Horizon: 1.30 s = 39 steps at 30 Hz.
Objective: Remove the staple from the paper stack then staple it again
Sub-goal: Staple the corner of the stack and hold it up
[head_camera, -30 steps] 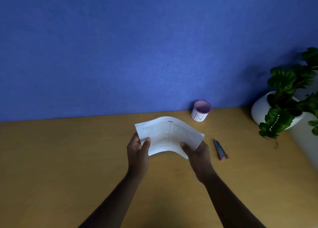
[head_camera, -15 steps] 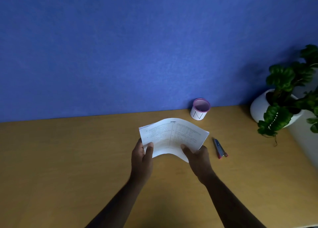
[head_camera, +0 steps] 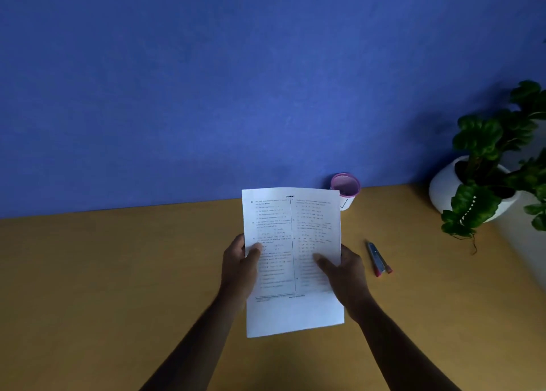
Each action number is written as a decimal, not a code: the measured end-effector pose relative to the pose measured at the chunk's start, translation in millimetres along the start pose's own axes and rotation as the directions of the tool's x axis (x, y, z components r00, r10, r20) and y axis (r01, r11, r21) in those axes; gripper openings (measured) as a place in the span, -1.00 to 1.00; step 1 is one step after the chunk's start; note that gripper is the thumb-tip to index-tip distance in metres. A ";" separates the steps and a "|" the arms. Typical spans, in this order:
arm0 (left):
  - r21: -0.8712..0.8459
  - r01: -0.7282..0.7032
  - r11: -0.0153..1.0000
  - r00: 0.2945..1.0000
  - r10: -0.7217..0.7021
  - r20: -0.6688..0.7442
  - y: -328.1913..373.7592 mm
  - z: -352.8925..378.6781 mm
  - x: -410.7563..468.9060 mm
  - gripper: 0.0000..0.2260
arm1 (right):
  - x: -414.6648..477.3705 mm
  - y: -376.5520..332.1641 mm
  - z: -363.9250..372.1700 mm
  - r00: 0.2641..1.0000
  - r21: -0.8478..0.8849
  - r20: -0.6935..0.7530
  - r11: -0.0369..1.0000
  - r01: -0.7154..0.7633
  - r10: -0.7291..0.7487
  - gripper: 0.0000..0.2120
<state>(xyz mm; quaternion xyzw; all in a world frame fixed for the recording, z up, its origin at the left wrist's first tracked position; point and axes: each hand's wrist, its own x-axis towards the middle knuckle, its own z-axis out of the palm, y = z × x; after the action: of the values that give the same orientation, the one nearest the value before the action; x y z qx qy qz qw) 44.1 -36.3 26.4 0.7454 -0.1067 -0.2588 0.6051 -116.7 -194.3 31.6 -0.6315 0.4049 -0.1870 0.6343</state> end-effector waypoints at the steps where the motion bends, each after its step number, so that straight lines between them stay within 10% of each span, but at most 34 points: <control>1: -0.004 0.035 0.999 0.999 -0.035 0.011 0.2 -1.3 2.8 -0.86 | -1.1 0.6 -0.9 1.000 -0.012 0.007 1.000 -0.007 0.007 -0.90; 15: -0.048 0.189 0.981 0.981 -0.191 -0.042 -3.1 10.4 11.2 -0.79 | -10.2 25.6 -12.8 0.988 -0.053 0.088 0.991 -0.124 0.129 -0.89; 20: -0.046 0.244 0.969 0.965 -0.247 -0.093 -16.2 10.7 11.5 -0.81 | 20.3 43.5 -45.0 0.966 -0.180 -0.247 0.975 -0.127 0.080 -0.78; 31: -0.023 0.279 0.960 0.957 -0.280 -0.079 -23.1 19.3 11.1 -0.80 | 81.9 62.3 -99.8 0.944 -0.828 -0.326 0.464 -0.315 0.059 -0.54; 39: -0.015 0.298 0.954 0.953 -0.298 -0.056 -22.3 23.8 5.0 -0.81 | 88.6 68.4 -103.7 0.939 -0.821 -0.318 0.457 -0.341 0.129 -0.66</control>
<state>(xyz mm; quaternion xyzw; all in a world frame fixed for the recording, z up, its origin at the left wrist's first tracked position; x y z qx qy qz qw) 32.6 -53.3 0.5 0.7582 0.0254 -0.3257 0.5642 -159.8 -319.0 -45.1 -0.7776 0.5913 0.0662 0.2034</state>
